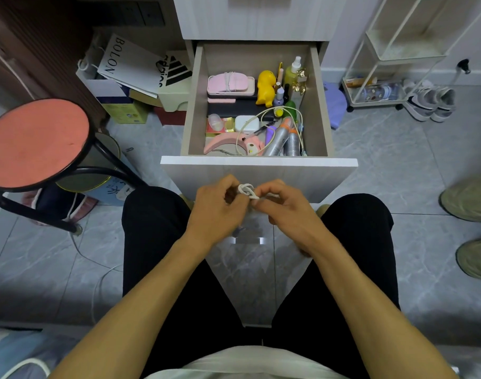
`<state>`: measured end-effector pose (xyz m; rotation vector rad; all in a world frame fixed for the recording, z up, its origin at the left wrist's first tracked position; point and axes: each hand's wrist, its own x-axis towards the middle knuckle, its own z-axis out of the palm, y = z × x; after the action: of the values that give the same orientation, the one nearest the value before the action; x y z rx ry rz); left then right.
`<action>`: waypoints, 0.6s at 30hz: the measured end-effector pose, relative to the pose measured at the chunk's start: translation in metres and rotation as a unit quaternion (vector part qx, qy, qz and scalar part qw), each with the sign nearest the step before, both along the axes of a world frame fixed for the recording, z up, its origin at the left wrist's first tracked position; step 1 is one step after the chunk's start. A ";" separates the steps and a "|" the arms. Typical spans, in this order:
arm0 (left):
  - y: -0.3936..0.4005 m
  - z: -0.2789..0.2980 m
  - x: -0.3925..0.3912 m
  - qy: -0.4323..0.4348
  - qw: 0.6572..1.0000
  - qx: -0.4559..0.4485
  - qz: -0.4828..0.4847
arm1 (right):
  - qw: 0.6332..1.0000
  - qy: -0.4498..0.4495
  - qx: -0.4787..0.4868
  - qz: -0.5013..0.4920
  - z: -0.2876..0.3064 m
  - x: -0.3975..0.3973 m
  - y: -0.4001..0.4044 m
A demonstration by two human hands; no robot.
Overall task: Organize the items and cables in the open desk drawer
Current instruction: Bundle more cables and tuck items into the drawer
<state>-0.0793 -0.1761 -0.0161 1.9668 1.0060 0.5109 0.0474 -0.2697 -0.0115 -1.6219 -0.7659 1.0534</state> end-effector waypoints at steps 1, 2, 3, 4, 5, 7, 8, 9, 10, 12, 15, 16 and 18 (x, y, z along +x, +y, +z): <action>-0.001 0.001 0.000 -0.029 0.997 -0.072 0.025 | 0.999 -0.007 -0.012 0.029 0.002 0.004 0.000; -0.002 0.002 0.000 -0.057 0.986 -0.151 0.050 | 0.998 -0.019 -0.023 0.050 0.002 0.006 0.000; -0.003 0.003 0.001 -0.080 0.969 -0.222 0.073 | 0.997 -0.031 -0.032 0.061 0.002 0.009 0.001; -0.003 0.005 0.002 -0.091 0.953 -0.276 0.090 | 0.997 -0.033 -0.036 0.065 0.001 0.010 0.001; -0.003 0.006 0.003 -0.096 0.939 -0.315 0.103 | 0.997 -0.022 -0.036 0.063 0.000 0.010 0.000; -0.003 0.009 0.008 -0.111 0.911 -0.380 0.117 | 0.999 0.034 -0.023 0.034 -0.003 0.009 -0.003; -0.004 0.011 0.011 -0.120 0.896 -0.412 0.118 | 0.998 0.064 -0.015 0.014 -0.005 0.009 -0.005; -0.004 0.010 0.012 -0.124 0.884 -0.436 0.117 | 0.996 0.084 -0.012 0.000 -0.006 0.008 -0.007; -0.004 0.008 0.013 -0.120 0.880 -0.446 0.112 | 0.995 0.093 -0.016 -0.010 -0.007 0.007 -0.007; -0.003 0.003 0.013 -0.093 0.906 -0.403 0.091 | 0.996 0.084 -0.038 -0.019 -0.008 0.005 -0.007; 0.000 -0.005 0.008 -0.003 0.988 -0.157 0.001 | 0.997 0.039 -0.067 -0.004 -0.011 0.005 -0.005; 0.001 -0.006 0.006 0.026 0.998 -0.051 -0.039 | 0.997 0.022 -0.073 0.005 -0.011 0.006 -0.004; 0.005 -0.007 0.002 0.054 0.983 0.136 -0.112 | 0.997 0.008 -0.075 0.016 -0.011 0.007 -0.002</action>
<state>-0.0771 -0.1710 -0.0230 2.3409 0.7970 0.4370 0.0544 -0.2718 -0.0225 -1.7311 -0.7187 1.1700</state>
